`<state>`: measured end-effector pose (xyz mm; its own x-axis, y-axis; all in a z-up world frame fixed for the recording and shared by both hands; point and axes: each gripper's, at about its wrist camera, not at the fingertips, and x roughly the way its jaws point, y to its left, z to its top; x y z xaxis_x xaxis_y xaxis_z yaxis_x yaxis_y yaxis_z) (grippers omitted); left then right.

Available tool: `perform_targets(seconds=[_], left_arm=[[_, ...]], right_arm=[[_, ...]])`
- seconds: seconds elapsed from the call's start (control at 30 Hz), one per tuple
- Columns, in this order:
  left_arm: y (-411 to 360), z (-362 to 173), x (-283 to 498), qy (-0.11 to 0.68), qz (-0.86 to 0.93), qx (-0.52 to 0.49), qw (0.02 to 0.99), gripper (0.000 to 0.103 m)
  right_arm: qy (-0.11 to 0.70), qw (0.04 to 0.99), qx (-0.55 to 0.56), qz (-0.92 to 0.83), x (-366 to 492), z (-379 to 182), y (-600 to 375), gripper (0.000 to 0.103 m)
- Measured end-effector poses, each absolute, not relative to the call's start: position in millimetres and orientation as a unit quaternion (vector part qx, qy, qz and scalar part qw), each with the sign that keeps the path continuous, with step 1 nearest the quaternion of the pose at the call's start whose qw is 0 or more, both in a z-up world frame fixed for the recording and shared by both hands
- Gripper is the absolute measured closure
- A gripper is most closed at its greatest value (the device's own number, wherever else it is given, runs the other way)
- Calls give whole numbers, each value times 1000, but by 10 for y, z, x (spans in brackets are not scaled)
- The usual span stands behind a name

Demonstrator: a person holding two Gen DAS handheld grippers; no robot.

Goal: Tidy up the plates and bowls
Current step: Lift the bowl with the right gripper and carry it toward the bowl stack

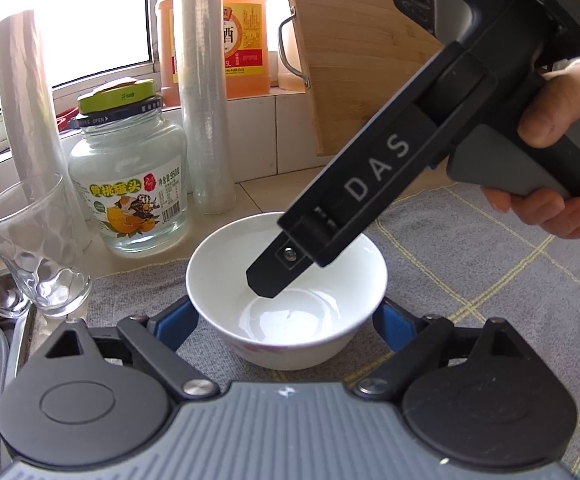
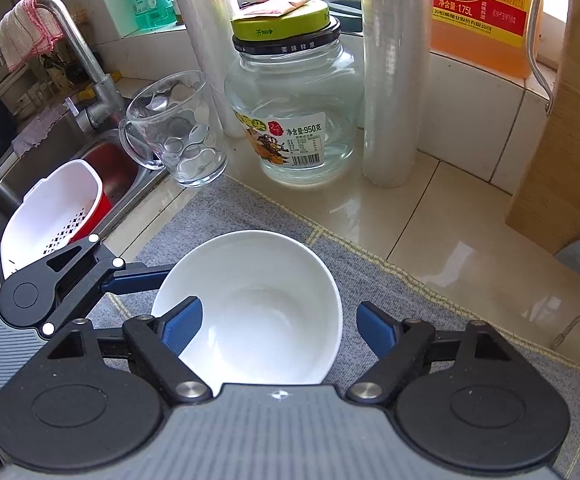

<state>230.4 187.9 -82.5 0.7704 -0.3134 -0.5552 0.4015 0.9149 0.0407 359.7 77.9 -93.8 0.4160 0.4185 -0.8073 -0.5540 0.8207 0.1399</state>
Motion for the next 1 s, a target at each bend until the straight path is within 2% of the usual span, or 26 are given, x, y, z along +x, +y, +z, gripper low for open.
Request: perform_targets(seconds=[0.2,1.0], left_arm=[[1893,-828,2306,280,-192,78,937,10],[1817,-658,2166,300,-194,95,929,10]], right_arm=[[457,835,-73,297,3626,-952,819,26],[467,831,-45,298,3454,-796,754,26]])
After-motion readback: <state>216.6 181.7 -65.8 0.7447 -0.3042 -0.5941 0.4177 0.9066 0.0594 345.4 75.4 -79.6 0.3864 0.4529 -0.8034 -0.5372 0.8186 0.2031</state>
